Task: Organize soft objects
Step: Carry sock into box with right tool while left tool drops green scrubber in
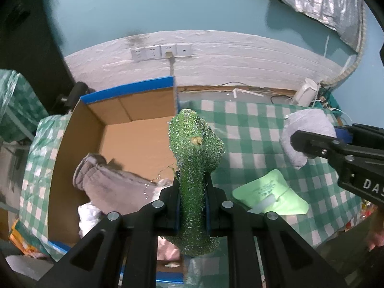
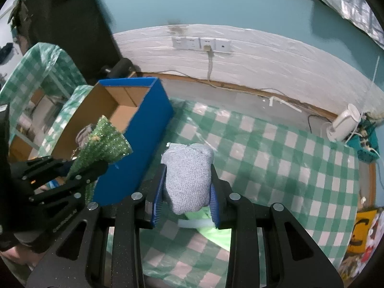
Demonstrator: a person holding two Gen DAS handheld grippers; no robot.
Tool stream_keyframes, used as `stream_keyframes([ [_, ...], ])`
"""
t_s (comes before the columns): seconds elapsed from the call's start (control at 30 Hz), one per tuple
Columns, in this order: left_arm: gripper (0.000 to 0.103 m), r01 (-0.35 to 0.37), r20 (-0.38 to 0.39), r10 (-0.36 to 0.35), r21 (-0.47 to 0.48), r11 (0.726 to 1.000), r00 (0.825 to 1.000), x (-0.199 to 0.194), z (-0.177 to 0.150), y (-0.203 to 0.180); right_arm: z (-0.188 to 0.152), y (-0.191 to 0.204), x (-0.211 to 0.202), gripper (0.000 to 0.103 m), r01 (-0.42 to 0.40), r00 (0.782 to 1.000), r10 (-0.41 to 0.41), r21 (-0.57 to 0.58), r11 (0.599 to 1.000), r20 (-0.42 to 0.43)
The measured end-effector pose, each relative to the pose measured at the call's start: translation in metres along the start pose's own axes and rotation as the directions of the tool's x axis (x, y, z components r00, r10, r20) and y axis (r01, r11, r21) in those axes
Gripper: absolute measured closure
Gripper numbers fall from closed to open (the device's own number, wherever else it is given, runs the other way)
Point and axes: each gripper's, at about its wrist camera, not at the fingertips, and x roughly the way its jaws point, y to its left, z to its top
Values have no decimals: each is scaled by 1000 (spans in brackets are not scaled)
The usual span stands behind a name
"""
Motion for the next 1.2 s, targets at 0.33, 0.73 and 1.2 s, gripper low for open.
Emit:
stream_keyframes([
  [0.33,88,-32,-1,32,-68,997,999,-1,-7,37,15,43,17,72,-34,999,33,-68,997,-14],
  [0.73,88,-89,-28,86,-156,984,996,1,-23,91,27,101,43,72,-95,995,87,-159,983,-56],
  [1.2,88,-158,-95,141,-217,963,986,12,-42,125,22,141,76,71,-137,987,112,-226,964,-118],
])
